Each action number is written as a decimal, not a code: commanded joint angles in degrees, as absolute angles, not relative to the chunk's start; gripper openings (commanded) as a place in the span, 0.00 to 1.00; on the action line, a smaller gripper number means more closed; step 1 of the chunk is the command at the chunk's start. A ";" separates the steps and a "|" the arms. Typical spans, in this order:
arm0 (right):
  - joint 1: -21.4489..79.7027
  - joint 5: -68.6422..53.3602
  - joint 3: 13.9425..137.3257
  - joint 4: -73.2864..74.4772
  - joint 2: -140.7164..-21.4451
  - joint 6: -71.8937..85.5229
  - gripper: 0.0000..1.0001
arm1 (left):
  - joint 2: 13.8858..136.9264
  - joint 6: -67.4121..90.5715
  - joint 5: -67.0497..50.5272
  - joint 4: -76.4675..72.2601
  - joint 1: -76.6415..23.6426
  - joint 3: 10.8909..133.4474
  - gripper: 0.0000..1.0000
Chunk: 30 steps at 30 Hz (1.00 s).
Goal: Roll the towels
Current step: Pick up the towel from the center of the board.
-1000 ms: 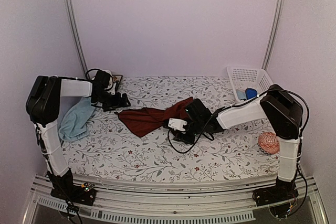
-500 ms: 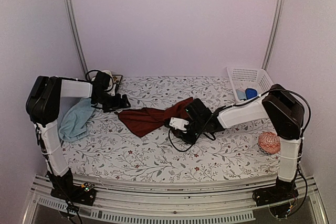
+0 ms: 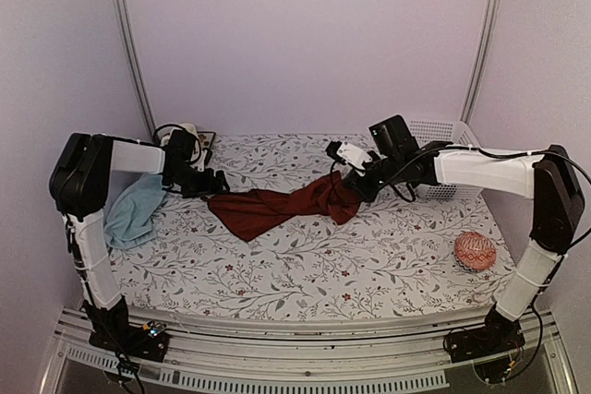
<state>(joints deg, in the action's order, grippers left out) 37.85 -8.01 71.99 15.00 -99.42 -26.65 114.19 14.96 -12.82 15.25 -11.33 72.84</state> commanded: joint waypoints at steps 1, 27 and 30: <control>35.62 -5.44 74.16 18.91 -97.25 -24.96 0.02 | 116.37 12.18 -13.67 14.31 -10.82 74.77 0.93; 25.06 7.05 79.88 18.74 -97.81 -22.03 0.02 | 115.17 9.21 -16.84 15.84 -10.62 72.43 0.75; 24.44 8.58 80.44 18.86 -98.57 -21.74 0.02 | 114.26 8.44 -16.33 15.77 -10.36 71.41 0.78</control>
<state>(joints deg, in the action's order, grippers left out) 25.17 5.69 78.37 18.65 -98.52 -22.94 116.60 10.20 -16.03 14.33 -11.16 73.14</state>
